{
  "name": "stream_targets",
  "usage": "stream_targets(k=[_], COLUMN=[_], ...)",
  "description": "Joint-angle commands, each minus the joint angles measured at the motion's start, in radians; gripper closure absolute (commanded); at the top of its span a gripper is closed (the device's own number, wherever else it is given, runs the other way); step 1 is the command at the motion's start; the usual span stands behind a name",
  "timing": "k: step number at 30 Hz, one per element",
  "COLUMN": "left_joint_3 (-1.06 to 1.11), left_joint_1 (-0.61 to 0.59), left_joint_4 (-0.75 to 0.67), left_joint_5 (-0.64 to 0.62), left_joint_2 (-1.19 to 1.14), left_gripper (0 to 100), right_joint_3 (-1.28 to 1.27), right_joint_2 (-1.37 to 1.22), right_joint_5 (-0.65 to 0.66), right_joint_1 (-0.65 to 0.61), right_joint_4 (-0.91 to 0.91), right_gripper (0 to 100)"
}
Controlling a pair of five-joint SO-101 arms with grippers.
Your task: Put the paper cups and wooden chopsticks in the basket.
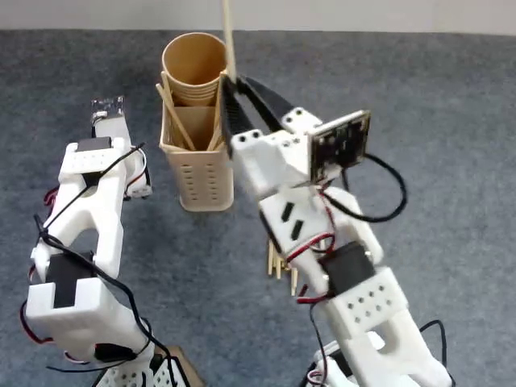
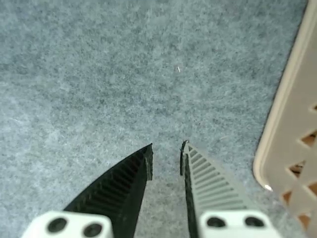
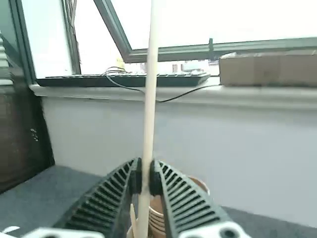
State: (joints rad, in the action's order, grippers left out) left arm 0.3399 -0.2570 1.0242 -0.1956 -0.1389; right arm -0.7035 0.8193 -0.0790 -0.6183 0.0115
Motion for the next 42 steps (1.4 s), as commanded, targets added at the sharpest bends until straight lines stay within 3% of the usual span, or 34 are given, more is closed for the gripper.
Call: stream_targets(k=[1, 10, 13, 17, 24, 27, 29, 33, 36, 42], left_joint_3=[-0.004, -0.082, -0.085, -0.085, -0.085, -0.085, -0.085, -0.085, -0.096, -0.446], left_joint_1=[0.019, 0.018, 0.016, 0.016, 0.013, 0.013, 0.013, 0.013, 0.012, -0.005], left_joint_4=[-0.035, -0.034, -0.034, -0.034, -0.034, -0.034, -0.035, -0.035, -0.040, -0.002], left_joint_5=[-0.008, 0.054, 0.055, 0.055, 0.055, 0.055, 0.055, 0.055, 0.054, 0.058], left_joint_2=[0.013, -0.114, -0.120, -0.120, -0.120, -0.120, -0.120, -0.120, -0.119, -0.131], left_gripper=[87, 87, 87, 87, 87, 87, 87, 87, 87, 87], right_joint_3=[0.019, 0.168, 0.173, 0.173, 0.176, 0.176, 0.180, 0.300, 0.403, 0.311], right_joint_2=[-0.125, -0.496, -0.504, -0.489, -0.432, -0.351, -0.269, -0.077, 0.038, 0.136], right_joint_5=[-0.008, -0.006, -0.006, -0.006, -0.003, 0.100, 0.160, 0.189, 0.189, 0.193], right_joint_1=[-0.028, -0.079, -0.076, -0.079, -0.074, -0.076, -0.076, -0.071, 0.016, 0.263], right_joint_4=[-0.114, -0.209, -0.209, -0.197, -0.097, -0.056, 0.094, 0.596, 0.918, 1.164], right_gripper=[99.4, 98.8, 96.9, 86.8, 86.4, 86.4, 86.4, 86.4, 86.4, 86.5])
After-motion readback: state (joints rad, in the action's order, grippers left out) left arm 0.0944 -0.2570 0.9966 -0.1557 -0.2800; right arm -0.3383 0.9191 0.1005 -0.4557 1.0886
